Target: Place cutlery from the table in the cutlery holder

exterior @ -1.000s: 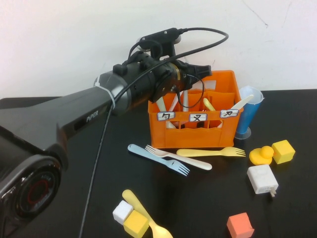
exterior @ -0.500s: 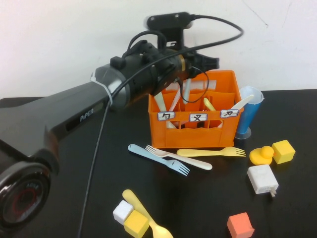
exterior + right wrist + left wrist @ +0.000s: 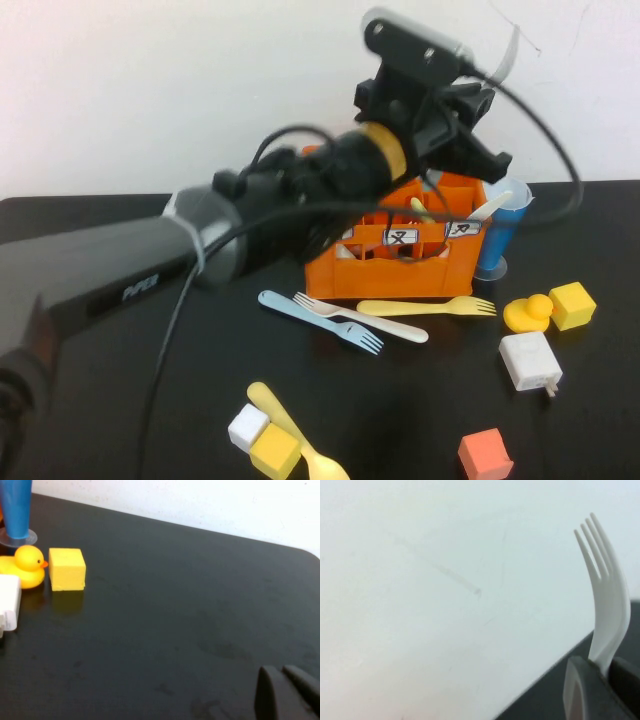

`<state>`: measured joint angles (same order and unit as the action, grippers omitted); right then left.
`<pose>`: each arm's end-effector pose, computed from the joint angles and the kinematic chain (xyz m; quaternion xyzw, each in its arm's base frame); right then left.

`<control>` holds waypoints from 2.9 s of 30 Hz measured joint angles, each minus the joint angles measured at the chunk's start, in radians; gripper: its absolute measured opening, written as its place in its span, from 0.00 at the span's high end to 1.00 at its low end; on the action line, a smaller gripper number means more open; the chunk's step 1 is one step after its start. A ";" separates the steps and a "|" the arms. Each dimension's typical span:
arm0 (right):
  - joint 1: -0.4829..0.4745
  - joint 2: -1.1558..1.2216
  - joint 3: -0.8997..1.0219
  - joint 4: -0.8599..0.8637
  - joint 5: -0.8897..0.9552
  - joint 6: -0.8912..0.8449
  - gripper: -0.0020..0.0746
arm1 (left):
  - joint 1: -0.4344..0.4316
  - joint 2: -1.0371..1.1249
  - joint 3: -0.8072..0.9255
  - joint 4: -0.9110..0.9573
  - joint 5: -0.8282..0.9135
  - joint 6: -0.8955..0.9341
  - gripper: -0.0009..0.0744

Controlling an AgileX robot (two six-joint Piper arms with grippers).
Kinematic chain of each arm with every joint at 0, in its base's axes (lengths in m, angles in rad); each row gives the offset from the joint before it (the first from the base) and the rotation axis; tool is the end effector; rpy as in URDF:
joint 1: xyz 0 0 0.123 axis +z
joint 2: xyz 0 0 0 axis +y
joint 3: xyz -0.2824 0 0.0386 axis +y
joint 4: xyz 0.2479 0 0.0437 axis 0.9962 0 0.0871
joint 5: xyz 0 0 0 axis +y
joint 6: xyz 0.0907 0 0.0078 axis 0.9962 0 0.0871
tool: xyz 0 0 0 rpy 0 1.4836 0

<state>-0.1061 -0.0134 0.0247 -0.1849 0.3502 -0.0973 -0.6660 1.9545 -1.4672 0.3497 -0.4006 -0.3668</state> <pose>0.0521 -0.0113 0.1745 -0.0465 0.7940 -0.1382 0.5902 0.3630 -0.3007 0.2909 0.2632 0.6643 -0.2871 0.6379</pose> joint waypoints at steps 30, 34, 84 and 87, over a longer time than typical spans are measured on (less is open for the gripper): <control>0.000 0.000 0.000 0.000 0.000 0.000 0.98 | 0.110 0.143 0.279 -0.328 -0.735 -0.020 0.94; 0.000 0.000 0.000 0.000 0.000 0.000 0.98 | 0.110 0.188 0.227 -0.313 -0.739 -0.020 0.94; 0.000 0.000 0.000 0.000 0.000 0.000 0.98 | 0.200 -0.762 0.697 0.751 -0.031 -0.505 0.99; 0.000 0.000 0.000 0.000 0.000 0.000 0.98 | 0.200 -0.850 0.741 0.799 0.043 -0.709 0.99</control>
<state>-0.1061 -0.0134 0.0247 -0.1849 0.3502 -0.0973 -0.4658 1.1043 -0.7257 1.1488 -0.3572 -1.0760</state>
